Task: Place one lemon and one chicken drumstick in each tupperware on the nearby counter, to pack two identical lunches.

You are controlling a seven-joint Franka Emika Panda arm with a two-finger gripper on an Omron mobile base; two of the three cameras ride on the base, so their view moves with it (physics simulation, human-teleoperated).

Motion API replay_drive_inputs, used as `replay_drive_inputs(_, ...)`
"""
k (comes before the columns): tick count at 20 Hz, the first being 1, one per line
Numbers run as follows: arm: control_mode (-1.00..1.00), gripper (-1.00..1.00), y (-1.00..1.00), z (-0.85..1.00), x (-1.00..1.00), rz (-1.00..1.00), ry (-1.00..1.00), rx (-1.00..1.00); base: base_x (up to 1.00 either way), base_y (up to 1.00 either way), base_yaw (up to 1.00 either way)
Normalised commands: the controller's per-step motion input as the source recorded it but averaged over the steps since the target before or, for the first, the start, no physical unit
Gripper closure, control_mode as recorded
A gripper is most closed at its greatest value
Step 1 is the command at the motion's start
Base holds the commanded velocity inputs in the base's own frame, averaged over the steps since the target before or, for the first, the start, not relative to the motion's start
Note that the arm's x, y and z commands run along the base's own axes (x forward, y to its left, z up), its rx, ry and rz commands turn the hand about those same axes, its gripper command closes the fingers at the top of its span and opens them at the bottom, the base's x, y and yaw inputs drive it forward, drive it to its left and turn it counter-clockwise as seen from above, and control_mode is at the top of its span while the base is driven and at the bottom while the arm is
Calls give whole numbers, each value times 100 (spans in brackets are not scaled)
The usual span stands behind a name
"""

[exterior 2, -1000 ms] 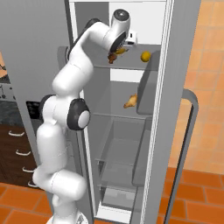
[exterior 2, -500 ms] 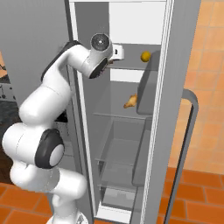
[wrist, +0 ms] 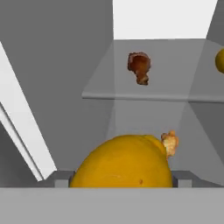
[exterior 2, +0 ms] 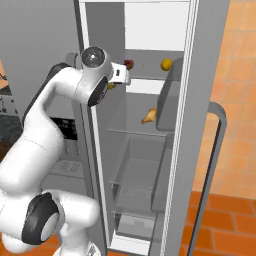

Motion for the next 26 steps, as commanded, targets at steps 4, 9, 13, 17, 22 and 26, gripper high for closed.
replay_drive_inputs(4,-100,100,58,-86,-100,-11,8,0,0,0,0)
replay_drive_inputs(9,-100,100,35,-52,-100,-6,20,0,0,0,0)
replay_drive_inputs(13,100,100,6,-1,-75,0,27,0,-25,8,0)
replay_drive_inputs(17,100,100,0,0,0,0,0,0,-84,86,0)
replay_drive_inputs(22,100,100,0,0,0,0,0,0,-9,100,0)
replay_drive_inputs(26,100,100,0,0,0,0,0,0,-11,100,0)
